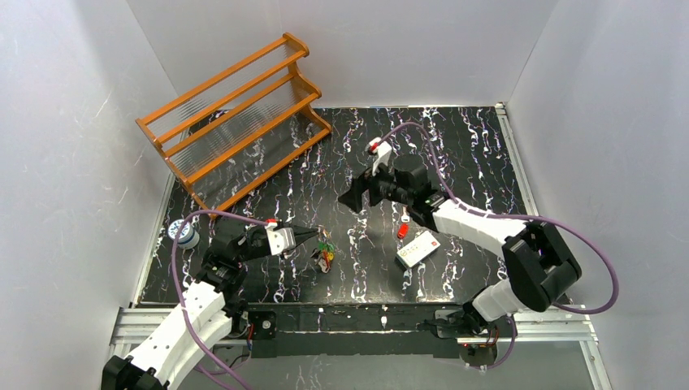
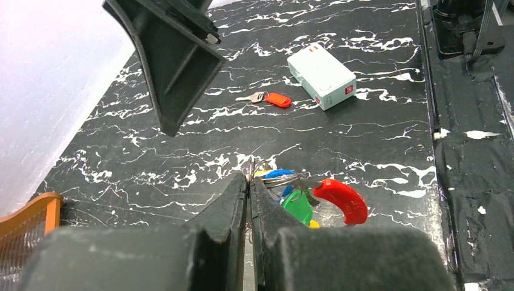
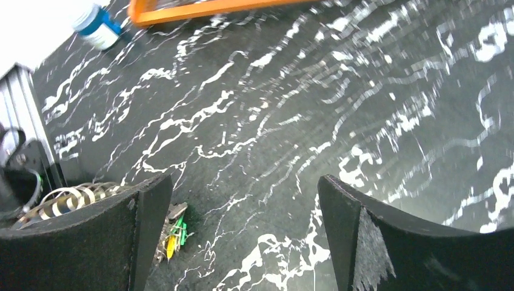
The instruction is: Put the keys on the keyring
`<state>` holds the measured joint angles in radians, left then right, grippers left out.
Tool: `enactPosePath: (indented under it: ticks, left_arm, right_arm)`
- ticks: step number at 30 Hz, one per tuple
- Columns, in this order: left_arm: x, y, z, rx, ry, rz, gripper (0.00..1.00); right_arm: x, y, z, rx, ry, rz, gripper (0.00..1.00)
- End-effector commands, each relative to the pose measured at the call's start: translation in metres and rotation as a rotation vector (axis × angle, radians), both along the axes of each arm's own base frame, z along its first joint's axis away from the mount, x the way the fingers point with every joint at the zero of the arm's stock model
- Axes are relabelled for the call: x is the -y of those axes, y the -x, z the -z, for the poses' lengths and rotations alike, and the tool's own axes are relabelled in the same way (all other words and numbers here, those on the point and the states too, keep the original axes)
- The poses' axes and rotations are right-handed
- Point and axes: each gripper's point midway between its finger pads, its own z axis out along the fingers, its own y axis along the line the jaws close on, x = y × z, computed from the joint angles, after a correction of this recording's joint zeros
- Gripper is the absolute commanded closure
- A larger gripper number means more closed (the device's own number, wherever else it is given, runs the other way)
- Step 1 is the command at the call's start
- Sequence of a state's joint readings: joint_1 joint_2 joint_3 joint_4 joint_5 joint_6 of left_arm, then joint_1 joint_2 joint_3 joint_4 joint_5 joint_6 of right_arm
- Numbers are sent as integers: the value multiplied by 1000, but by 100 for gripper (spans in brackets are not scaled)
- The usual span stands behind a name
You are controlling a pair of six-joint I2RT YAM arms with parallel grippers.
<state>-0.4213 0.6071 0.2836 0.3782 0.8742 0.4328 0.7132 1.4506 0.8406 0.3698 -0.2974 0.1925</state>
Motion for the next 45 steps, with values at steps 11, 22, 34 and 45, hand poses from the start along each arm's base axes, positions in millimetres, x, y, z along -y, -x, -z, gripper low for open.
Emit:
enactPosePath:
  ticks: [11,22,34,45]
  left_arm:
    - [2,0,-21,34,15,10,100]
    - [2,1,-20,26,12,14,100]
    - [2,1,-18,23,4,14,100]
    - [1,0,-17,27,-5,10,100]
  right_arm:
    - [95,-45,68,-439,34,525,5]
    - [159,-39,102,-609,46,752,26]
    - [190,-19,124,-745,69,851,42]
    - [184,1,147,-882,77,791,54]
